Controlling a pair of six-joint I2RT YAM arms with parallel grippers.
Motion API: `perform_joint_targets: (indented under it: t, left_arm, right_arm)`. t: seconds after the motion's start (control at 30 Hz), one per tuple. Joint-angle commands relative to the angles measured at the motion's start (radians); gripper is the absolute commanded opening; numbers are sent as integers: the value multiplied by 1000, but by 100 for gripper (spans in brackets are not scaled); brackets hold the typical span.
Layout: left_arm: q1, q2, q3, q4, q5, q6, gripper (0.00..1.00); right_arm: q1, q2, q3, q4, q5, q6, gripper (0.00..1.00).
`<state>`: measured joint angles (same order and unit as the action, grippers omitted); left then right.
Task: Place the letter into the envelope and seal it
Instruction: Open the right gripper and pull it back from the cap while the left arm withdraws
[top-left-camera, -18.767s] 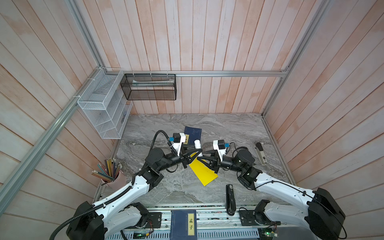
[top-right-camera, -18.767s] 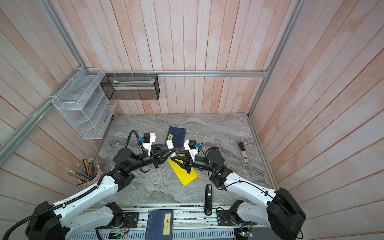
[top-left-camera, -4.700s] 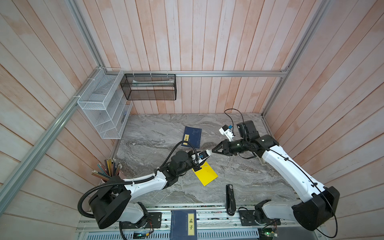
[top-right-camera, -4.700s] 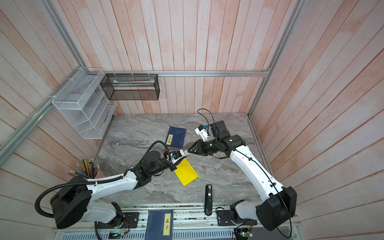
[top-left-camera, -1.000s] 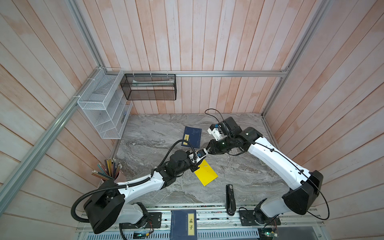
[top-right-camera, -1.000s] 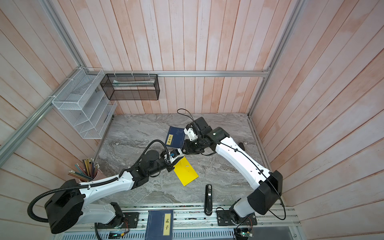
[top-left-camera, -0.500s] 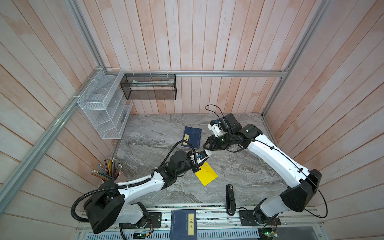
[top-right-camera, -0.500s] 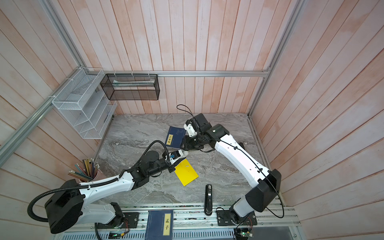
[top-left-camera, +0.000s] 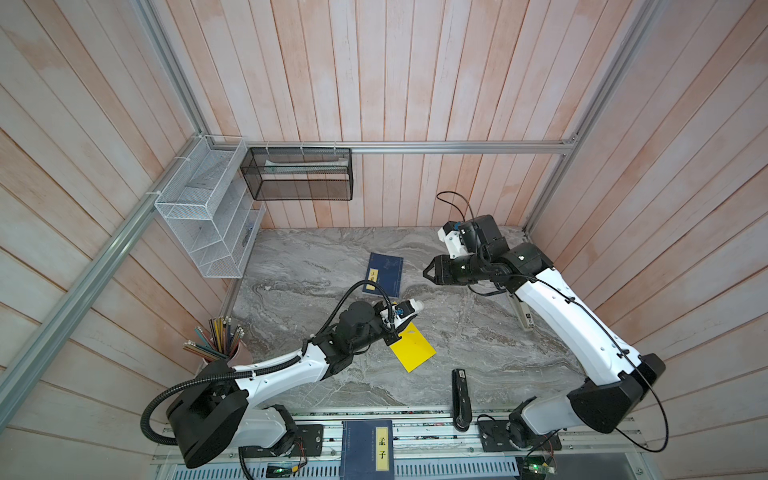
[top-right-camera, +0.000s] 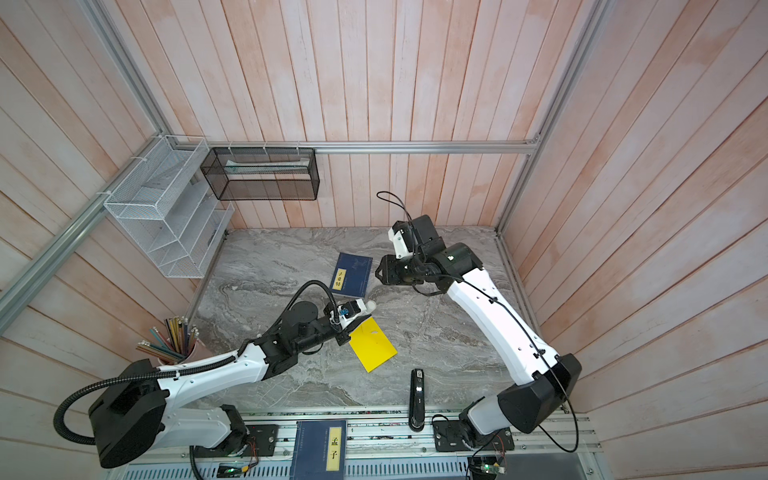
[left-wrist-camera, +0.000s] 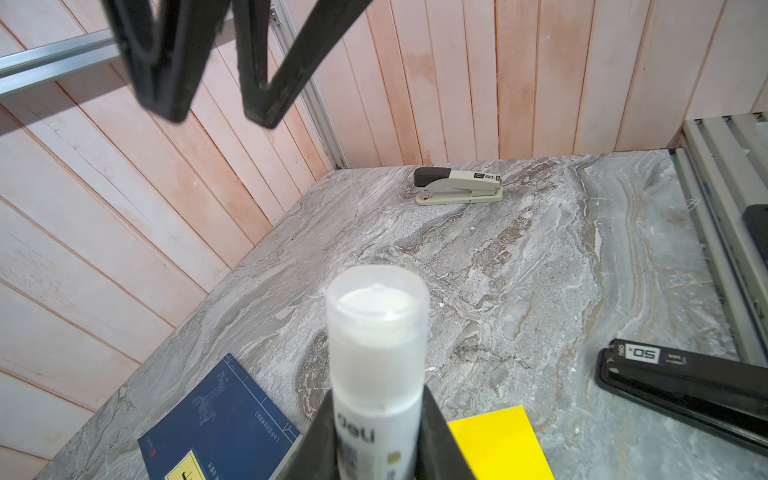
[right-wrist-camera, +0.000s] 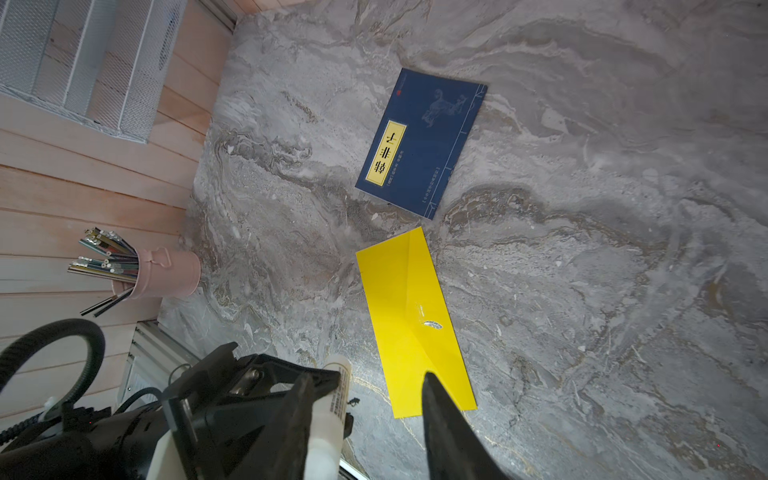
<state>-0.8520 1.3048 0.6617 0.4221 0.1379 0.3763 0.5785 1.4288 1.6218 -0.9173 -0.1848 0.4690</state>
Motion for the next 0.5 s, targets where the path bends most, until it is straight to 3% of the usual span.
perform_joint_targets:
  t: [0.0,0.23,0.47]
  left_arm:
    - [-2,-56,20,-23,-45,-34,0]
    - [-3,-154,34,-174,-172,-109,0]
    - [-2,-266,124,-440,-357,-277,0]
  right_arm:
    - [-20,-76,-65,66,71,5,44]
    - [-25,-304,-350,335,189,-10,44]
    - [-24,-508,-654,596,249,-24,43]
